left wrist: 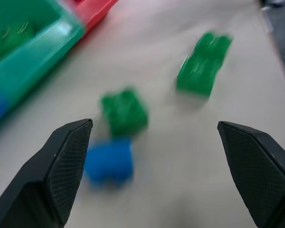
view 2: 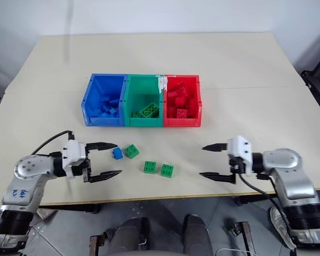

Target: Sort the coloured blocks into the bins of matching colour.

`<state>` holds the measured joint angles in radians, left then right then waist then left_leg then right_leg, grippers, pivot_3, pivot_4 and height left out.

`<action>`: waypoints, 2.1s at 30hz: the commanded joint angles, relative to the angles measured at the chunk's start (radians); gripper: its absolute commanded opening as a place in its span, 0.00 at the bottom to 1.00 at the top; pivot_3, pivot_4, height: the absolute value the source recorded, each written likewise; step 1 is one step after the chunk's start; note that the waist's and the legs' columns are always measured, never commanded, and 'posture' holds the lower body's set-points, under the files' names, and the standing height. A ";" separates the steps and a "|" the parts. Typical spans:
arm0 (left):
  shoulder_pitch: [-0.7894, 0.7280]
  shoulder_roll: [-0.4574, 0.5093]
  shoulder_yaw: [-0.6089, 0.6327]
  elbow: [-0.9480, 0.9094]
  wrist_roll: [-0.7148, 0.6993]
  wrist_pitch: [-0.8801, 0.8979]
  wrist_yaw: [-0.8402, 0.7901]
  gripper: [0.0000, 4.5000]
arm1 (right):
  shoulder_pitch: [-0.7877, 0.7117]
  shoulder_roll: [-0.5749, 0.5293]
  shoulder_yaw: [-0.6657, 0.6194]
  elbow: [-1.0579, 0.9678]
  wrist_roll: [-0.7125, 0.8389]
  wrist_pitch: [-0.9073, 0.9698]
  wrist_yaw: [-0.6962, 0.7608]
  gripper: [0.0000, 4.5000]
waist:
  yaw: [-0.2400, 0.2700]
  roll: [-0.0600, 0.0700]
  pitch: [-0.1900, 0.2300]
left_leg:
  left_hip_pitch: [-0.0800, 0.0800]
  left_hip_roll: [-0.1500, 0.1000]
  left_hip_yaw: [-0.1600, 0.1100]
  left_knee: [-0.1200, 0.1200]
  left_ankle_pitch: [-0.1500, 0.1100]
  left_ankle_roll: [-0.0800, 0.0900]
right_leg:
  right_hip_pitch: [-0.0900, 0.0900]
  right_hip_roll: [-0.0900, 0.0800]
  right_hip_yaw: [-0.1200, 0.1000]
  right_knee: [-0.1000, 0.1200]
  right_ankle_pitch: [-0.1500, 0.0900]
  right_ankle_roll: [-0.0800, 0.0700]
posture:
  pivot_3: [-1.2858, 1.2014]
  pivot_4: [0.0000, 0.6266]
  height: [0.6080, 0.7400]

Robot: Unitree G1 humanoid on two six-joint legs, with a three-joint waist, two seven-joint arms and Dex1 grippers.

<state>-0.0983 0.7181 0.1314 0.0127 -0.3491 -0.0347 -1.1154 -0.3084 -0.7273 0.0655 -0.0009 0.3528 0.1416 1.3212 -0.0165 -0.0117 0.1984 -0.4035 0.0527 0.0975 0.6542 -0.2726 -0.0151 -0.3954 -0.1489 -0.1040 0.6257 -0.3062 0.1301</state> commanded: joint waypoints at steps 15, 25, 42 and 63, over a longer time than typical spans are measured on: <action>0.242 0.007 0.097 -0.356 -0.127 0.147 0.075 1.00 | -0.069 0.149 0.212 -0.067 -0.126 0.100 -0.141 0.55 | 0.013 0.000 0.000 | -0.001 0.000 0.001 0.001 -0.004 0.001 | -0.001 0.000 -0.001 0.000 0.000 0.000 | 0.52 0.24 1.00; 0.233 -0.054 0.152 -0.375 -0.143 0.170 0.204 1.00 | -0.211 0.200 0.124 -0.078 0.002 0.211 -0.144 0.33 | 0.007 0.000 0.000 | -0.001 0.001 0.002 0.001 -0.004 0.001 | -0.001 0.000 -0.001 0.000 0.000 0.000 | 0.52 0.24 1.00; 0.347 -0.155 0.212 -0.475 -0.100 0.164 0.394 1.00 | -0.802 0.483 0.087 0.647 -0.193 0.056 -0.474 0.33 | -0.013 0.000 0.000 | -0.002 0.002 0.005 -0.001 -0.004 -0.001 | -0.004 0.001 -0.001 0.002 0.001 -0.001 | 0.52 0.24 1.00; 0.058 -0.020 -0.007 -0.266 -0.079 0.145 0.116 1.00 | -0.091 0.069 -0.157 0.048 0.065 -0.148 -0.020 0.99 | 0.011 -0.001 -0.001 | -0.003 0.004 0.016 -0.002 -0.010 0.001 | -0.007 0.001 -0.003 -0.004 0.002 0.002 | 0.52 0.24 1.00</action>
<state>-0.0362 0.6800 0.1391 -0.2528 -0.4362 0.1383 -0.9505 -0.4189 -0.6256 -0.0305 0.1067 0.3752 0.0379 1.2588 -0.0053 -0.0127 0.1977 -0.4051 0.0576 0.1158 0.6522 -0.2823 -0.0136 -0.4026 -0.1483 -0.1064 0.6219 -0.3043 0.1318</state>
